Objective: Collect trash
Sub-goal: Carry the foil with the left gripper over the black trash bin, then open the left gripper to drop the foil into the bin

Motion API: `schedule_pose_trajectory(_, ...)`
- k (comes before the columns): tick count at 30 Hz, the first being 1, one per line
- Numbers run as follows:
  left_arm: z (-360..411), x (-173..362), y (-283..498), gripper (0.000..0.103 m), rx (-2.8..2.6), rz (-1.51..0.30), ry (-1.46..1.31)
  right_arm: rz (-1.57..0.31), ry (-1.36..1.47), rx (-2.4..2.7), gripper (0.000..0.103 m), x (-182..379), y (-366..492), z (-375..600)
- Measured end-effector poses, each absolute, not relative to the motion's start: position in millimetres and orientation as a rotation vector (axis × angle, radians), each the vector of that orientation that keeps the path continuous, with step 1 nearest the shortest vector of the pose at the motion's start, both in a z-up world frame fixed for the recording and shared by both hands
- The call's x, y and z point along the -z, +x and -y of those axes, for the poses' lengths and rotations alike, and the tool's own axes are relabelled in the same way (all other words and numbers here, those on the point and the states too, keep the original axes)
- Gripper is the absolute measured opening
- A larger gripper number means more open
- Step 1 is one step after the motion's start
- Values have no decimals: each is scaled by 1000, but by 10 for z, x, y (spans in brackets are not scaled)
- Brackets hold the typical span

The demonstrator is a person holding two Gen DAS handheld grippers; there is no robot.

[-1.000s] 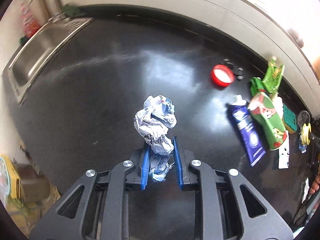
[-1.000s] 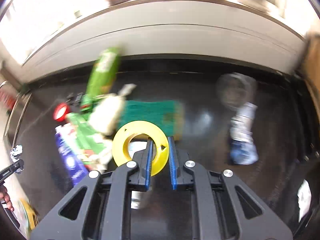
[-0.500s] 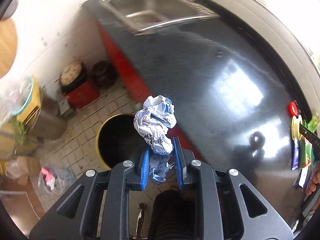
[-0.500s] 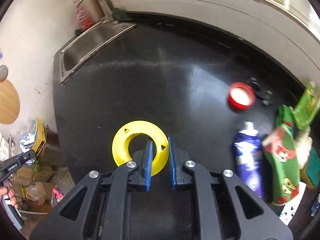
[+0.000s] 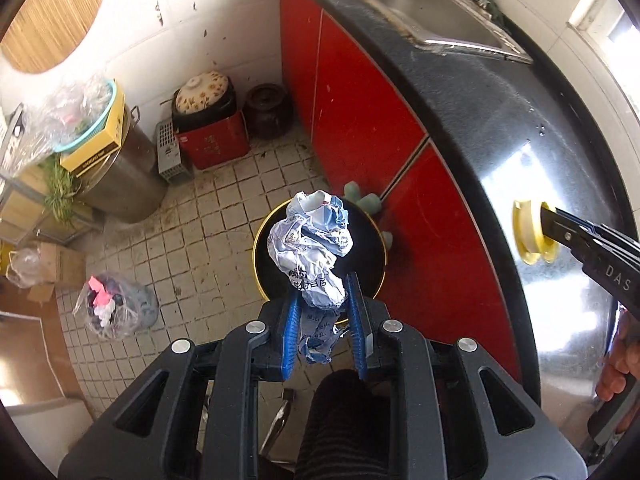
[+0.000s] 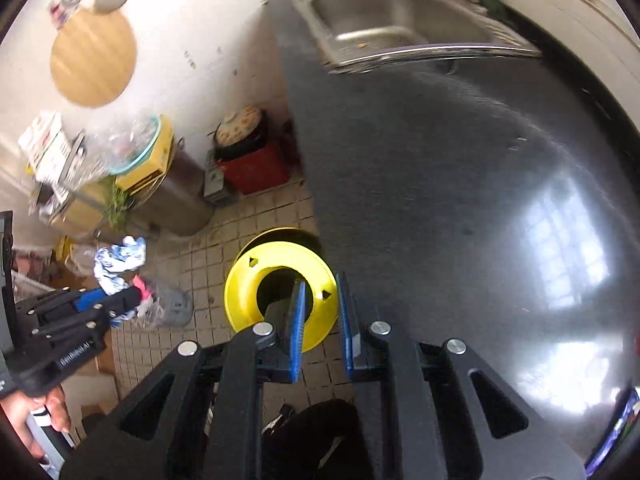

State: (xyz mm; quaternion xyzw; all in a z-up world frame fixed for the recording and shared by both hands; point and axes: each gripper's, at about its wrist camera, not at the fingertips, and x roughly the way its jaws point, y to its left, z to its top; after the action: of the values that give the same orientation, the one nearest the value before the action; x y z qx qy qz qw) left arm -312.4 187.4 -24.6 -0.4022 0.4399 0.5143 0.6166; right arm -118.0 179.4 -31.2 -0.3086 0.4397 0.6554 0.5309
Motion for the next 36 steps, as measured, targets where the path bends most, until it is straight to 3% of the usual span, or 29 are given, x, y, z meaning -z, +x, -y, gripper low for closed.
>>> schedule_pose_trajectory(16, -2002, 885, -3128, 22, -1133, -1029, -1066, -1082, -913, -1642, 16, 685, -1729, -2251)
schedule_pose_trajectory(17, -2005, 886, -3131, 25, -1132, -1029, -1069, -1084, -905, -1645, 16, 661, -1737, -2254)
schedule_pose_trajectory(18, -2015, 880, -3137, 39, -1139, -1032, -1066, -1084, -895, -1650, 17, 634, -1731, -2267)
schedule_pose_trajectory(19, -2023, 850, -3147, 52, -1159, -1039, -1054, -1083, -870, -1668, 21, 577, -1722, -2268)
schedule_pose_trajectory(20, -2023, 806, -3155, 80, -1189, -1043, -1035, -1077, -854, -1665, 47, 531, -1711, -2290)
schedule_pose_trajectory(21, -2014, 740, -3166, 87, -1226, -1041, -1007, -1050, -822, -1666, 75, 425, -1682, -2283)
schedule_pose_trajectory(22, -2007, 644, -3174, 87, -1259, -1030, -973, -1031, -783, -1681, 82, 329, -1647, -2281)
schedule_pose_trajectory(25, -2025, 449, -3144, 91, -1285, -1051, -925, -967, -708, -1683, 86, 45, -1507, -2232)
schedule_pose_trajectory(27, -2032, 317, -3091, 94, -1302, -1052, -880, -894, -650, -1632, 96, -164, -1272, -2144)
schedule_pose_trajectory(31, -2055, 141, -2797, 95, -1293, -1055, -789, -859, -576, -1468, 96, -288, -595, -1837)
schedule_pose_trajectory(36, -2043, 103, -2182, 95, -1169, -1092, -716, -925, -431, -1106, 96, -118, 871, -782)
